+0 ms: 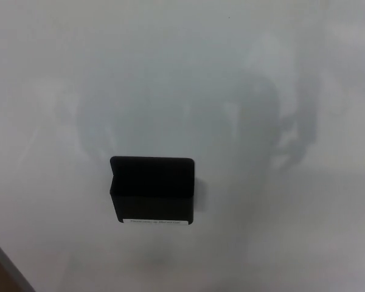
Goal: A magnetic marker holder is on the left hand side of the white board, the robot put the index and middle finger into the opening of the container and pull off the magnetic holder and hand it to a human on the left hand side.
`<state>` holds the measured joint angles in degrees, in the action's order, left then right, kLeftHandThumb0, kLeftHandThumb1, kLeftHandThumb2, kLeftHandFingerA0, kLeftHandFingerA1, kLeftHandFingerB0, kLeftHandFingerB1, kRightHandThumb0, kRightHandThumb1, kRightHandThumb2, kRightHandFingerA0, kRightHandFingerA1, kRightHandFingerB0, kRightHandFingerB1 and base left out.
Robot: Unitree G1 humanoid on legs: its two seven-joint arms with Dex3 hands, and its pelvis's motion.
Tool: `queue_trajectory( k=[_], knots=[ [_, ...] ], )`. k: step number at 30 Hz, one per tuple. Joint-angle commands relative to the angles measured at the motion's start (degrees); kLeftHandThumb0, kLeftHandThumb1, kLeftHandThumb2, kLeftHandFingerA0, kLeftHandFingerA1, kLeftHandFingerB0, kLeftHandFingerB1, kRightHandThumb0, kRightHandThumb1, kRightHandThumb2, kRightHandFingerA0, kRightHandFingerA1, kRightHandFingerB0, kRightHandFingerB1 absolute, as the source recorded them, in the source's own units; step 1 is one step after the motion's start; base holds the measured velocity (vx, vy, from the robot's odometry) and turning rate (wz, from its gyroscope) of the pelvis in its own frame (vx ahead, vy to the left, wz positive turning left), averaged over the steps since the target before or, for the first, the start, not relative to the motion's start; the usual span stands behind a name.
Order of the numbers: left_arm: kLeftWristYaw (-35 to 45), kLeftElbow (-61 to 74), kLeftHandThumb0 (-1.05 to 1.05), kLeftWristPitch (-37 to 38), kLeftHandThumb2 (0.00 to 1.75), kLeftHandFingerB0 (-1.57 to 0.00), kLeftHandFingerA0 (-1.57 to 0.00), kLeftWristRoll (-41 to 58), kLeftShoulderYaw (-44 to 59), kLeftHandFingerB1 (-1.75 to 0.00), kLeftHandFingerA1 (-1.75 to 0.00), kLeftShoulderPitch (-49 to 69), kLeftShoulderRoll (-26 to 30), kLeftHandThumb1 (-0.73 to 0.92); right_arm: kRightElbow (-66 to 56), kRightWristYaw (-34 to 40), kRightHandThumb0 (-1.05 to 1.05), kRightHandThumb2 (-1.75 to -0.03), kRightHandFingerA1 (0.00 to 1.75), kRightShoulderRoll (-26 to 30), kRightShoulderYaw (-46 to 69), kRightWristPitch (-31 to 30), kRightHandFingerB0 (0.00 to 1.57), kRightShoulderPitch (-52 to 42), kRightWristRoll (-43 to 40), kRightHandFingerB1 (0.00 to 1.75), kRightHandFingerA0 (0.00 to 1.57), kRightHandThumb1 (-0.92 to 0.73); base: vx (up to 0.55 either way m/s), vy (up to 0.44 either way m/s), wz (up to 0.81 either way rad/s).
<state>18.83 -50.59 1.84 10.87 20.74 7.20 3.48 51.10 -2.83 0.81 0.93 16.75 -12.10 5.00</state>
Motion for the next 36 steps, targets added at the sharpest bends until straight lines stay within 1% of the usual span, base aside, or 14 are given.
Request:
queue_trajectory(
  k=[1, 5, 6, 7, 8, 18, 19, 26, 29, 31, 32, 34, 35, 36],
  knots=[
    [9.51, 14.23, -0.23, 15.73, 0.57, -0.53, -0.57, 6.10, 1.06, -0.37, -0.40, 6.37, -2.18, 0.54, 1.98, -5.42, -0.38, -0.61, 0.49, -3.35, 1.53, 20.84, 0.40, 0.22, -5.18, 0.34, 0.94, -0.66, 0.00, 0.000, 0.00],
    [6.42, 28.28, -0.35, 22.66, 0.56, -0.50, -0.57, -1.33, -3.80, -0.36, -0.38, 11.14, -0.54, 0.52, 2.64, -6.35, -0.38, -0.61, 0.49, -3.73, 2.37, 21.32, 0.41, 0.41, -5.84, 0.34, 0.95, -0.65, 0.00, 0.000, 0.00],
    [6.35, 35.58, -0.44, 24.15, 0.69, -0.42, -0.48, -2.93, -4.91, -0.43, -0.46, 12.24, 0.77, 0.44, 2.91, -6.11, -0.40, -0.61, 0.49, -3.71, 2.35, 21.74, 0.40, 0.57, -5.51, 0.34, 0.95, -0.64, 0.00, 0.000, 0.00],
    [6.40, 37.51, -0.44, 24.40, 0.69, -0.42, -0.48, -3.21, -5.18, -0.43, -0.46, 12.53, 1.11, 0.44, 3.02, -6.03, -0.40, -0.61, 0.49, -3.70, 2.35, 21.90, 0.40, 0.63, -5.40, 0.34, 0.95, -0.64, 0.00, 0.000, 0.00],
    [8.49, 45.22, -0.29, 22.83, 0.56, -0.42, -0.49, -1.79, -5.67, -0.34, -0.37, 12.67, 3.10, 0.51, 3.37, -5.68, -0.41, -0.60, 0.50, -3.62, 2.22, 22.58, 0.40, 0.77, -4.93, 0.34, 0.95, -0.63, 0.00, 0.000, 0.00],
    [10.57, 67.06, -0.32, 16.35, 0.54, -0.49, -0.54, -3.51, -6.75, -0.37, -0.37, 6.50, 12.57, 0.46, 4.46, -5.60, -0.41, -0.61, 0.49, -3.47, 2.25, 23.63, 0.38, 1.53, -4.24, 0.34, 0.93, -0.64, 0.00, 0.000, 0.00],
    [10.56, 69.26, -0.41, 14.94, 0.68, -0.49, -0.53, -4.49, -7.13, -0.48, -0.50, 4.58, 14.13, 0.38, 4.57, -5.60, -0.41, -0.61, 0.49, -3.50, 2.26, 23.62, 0.38, 1.51, -4.22, 0.34, 0.94, -0.64, 0.00, 0.000, 0.00],
    [10.03, 74.03, -0.40, 11.47, 0.67, -0.52, -0.59, -7.89, -9.31, -0.55, -0.59, 0.11, 18.83, 0.36, 5.95, -4.18, -0.42, -0.60, 0.49, -3.36, 1.82, 25.16, 0.37, 1.48, -2.76, 0.33, 0.92, -0.63, 0.00, 0.000, 0.00],
    [10.68, 76.06, -0.42, 8.94, 0.66, -0.53, -0.65, -8.61, -11.37, -0.58, -0.61, -2.58, 21.82, 0.35, 5.30, 9.59, -0.45, -0.60, 0.52, -2.34, -0.95, 29.09, 0.36, -0.18, 6.63, 0.34, 0.86, -0.64, 0.00, 0.000, 0.00],
    [10.51, 76.38, -0.41, 8.36, 0.66, -0.54, -0.66, -8.65, -12.20, -0.57, -0.61, -3.11, 22.79, 0.35, 5.43, 13.50, -0.43, -0.61, 0.52, -1.90, -1.86, 30.28, 0.35, -0.52, 9.14, 0.34, 0.85, -0.65, 0.00, 0.000, 0.00],
    [10.66, 76.15, -0.41, 8.20, 0.65, -0.53, -0.65, -8.74, -12.74, -0.57, -0.59, -3.94, 23.22, 0.35, 5.51, 14.73, -0.51, -0.81, 0.63, -1.67, -2.03, 30.34, 0.28, -0.50, 9.78, 0.45, 0.78, -0.55, 0.00, 0.000, 0.00],
    [10.73, 75.93, -0.41, 7.78, 0.65, -0.53, -0.65, -8.85, -13.58, -0.57, -0.59, -5.11, 24.05, 0.35, 5.79, 16.50, -0.51, -0.81, 0.63, -1.35, -2.34, 30.46, 0.28, -0.37, 10.54, 0.45, 0.78, -0.55, 0.00, 0.000, 0.00],
    [10.86, 75.66, -0.41, 7.41, 0.65, -0.52, -0.65, -9.23, -14.27, -0.57, -0.59, -6.23, 24.78, 0.35, 6.10, 17.41, -0.43, -0.60, 0.55, -1.11, -2.48, 30.27, 0.33, -0.09, 10.86, 0.34, 0.82, -0.68, 0.00, 0.000, 0.00],
    [10.94, 75.49, -0.42, 7.17, 0.65, -0.53, -0.65, -9.55, -14.73, -0.58, -0.60, -7.00, 25.17, 0.35, 6.24, 17.70, -0.42, -0.60, 0.55, -1.04, -2.49, 30.11, 0.32, 0.07, 10.86, 0.33, 0.81, -0.68, 0.00, 0.000, 0.00]
  ],
)
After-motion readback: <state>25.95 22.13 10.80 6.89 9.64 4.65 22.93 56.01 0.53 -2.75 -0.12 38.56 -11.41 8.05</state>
